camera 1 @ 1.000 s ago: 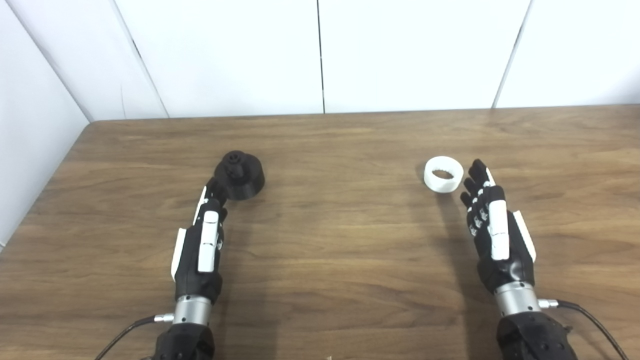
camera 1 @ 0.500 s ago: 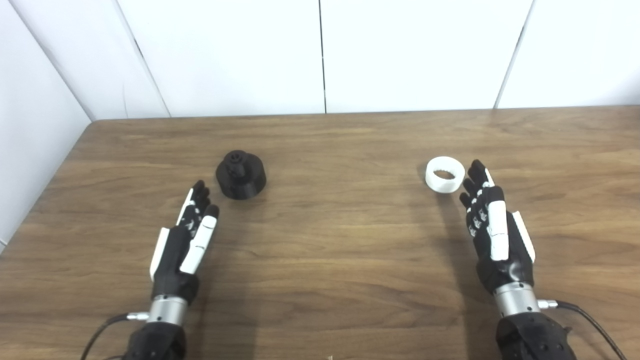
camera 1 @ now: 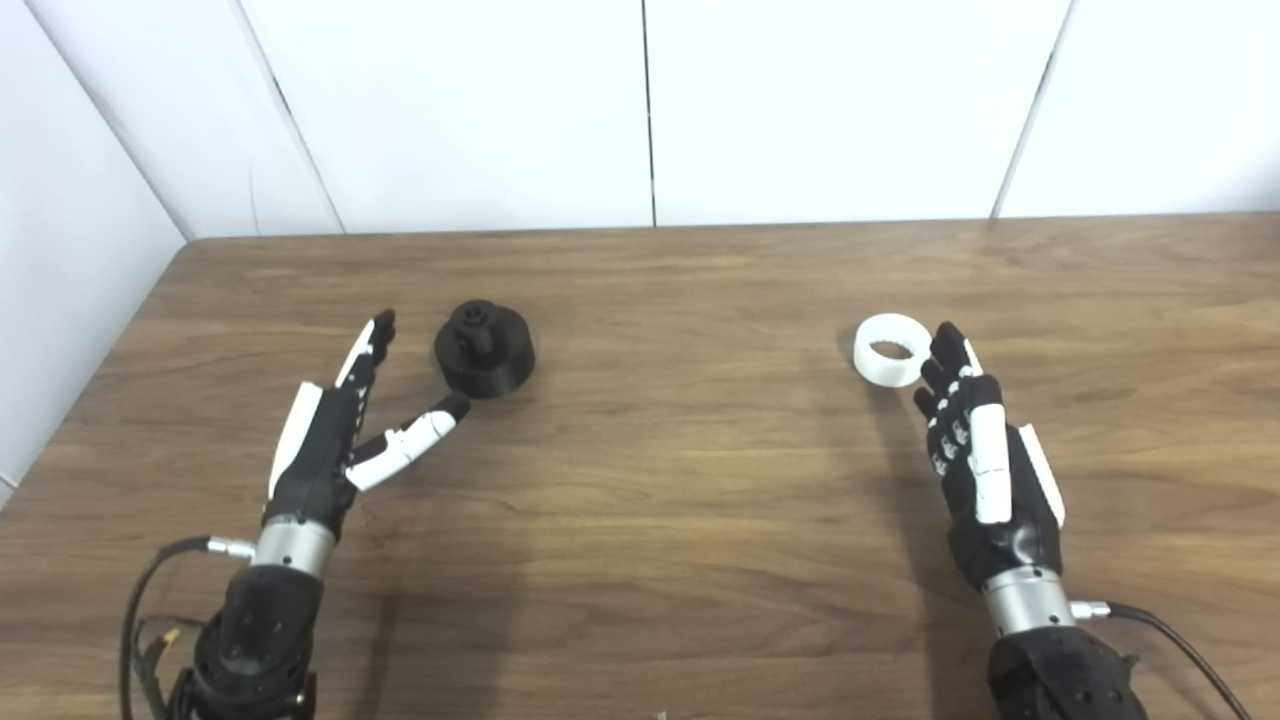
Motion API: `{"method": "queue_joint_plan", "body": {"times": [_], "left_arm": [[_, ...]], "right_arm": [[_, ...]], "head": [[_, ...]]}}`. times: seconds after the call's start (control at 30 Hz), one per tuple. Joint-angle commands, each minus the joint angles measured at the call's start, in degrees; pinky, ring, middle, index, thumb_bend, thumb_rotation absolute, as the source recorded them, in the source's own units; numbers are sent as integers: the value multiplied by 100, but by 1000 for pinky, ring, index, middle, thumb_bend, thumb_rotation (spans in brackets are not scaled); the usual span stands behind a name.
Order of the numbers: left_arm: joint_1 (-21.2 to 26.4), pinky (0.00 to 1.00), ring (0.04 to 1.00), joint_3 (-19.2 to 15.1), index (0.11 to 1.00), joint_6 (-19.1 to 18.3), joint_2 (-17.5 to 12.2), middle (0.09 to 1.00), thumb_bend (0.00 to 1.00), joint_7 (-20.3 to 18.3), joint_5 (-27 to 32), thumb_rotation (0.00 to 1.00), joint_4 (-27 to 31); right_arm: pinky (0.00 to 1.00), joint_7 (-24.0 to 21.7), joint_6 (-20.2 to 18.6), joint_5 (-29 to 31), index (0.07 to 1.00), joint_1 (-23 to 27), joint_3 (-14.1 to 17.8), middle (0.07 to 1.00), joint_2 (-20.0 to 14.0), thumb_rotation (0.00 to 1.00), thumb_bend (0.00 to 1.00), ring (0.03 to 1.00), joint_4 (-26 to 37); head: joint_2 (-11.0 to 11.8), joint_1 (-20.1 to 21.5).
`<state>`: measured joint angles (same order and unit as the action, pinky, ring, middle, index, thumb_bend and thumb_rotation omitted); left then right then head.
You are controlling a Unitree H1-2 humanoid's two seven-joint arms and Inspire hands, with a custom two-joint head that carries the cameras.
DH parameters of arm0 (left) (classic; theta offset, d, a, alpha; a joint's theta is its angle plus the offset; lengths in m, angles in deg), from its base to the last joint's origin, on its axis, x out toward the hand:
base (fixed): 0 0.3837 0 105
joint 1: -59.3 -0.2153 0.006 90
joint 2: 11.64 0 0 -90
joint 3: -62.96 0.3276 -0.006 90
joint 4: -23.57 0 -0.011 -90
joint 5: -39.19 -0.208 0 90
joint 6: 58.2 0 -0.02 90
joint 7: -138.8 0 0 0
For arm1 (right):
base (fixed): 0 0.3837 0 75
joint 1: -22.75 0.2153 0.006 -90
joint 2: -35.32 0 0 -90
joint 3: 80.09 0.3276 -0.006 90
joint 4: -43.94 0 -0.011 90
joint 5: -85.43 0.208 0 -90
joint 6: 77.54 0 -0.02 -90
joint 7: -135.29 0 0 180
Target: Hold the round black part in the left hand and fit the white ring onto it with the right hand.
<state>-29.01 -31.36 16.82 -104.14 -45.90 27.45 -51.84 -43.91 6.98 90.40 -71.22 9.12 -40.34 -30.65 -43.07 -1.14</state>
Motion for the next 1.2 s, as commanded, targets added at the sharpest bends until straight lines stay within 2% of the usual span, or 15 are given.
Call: {"method": "queue_joint_plan", "body": {"times": [0.0,0.27,0.37,0.57,0.9,1.17], "left_arm": [[302,1000,1000,-39,979,0,-204,1000,892,-5,-110,397,63],[826,1000,1000,253,969,133,-647,1000,921,-274,-436,377,-449],[1003,1000,1000,299,939,253,-716,1000,934,-282,-454,361,-672],[1162,1000,1000,366,933,336,-789,1000,950,-337,-452,381,-869],[1420,1000,1000,481,948,212,-994,1000,930,-532,-630,368,-1214],[1602,1000,1000,586,959,236,-1181,1000,975,-698,-684,408,-1497]], "right_arm": [[1000,-19,263,-17,979,-287,-36,1000,118,1000,655,1000,73],[1000,-51,295,21,986,-259,-40,1000,113,1000,656,1000,21],[1000,-28,304,6,983,-259,-31,1000,119,1000,657,1000,14],[1000,-33,346,25,979,-217,-14,1000,110,1000,645,1000,-31],[1000,-42,412,67,977,-156,8,1000,105,1000,671,1000,-142],[1000,-26,459,53,974,-146,21,1000,98,1000,694,1000,-198]], "head": [[-8,-5],[49,-1],[65,-10],[111,-45],[225,-73],[259,-90]]}}
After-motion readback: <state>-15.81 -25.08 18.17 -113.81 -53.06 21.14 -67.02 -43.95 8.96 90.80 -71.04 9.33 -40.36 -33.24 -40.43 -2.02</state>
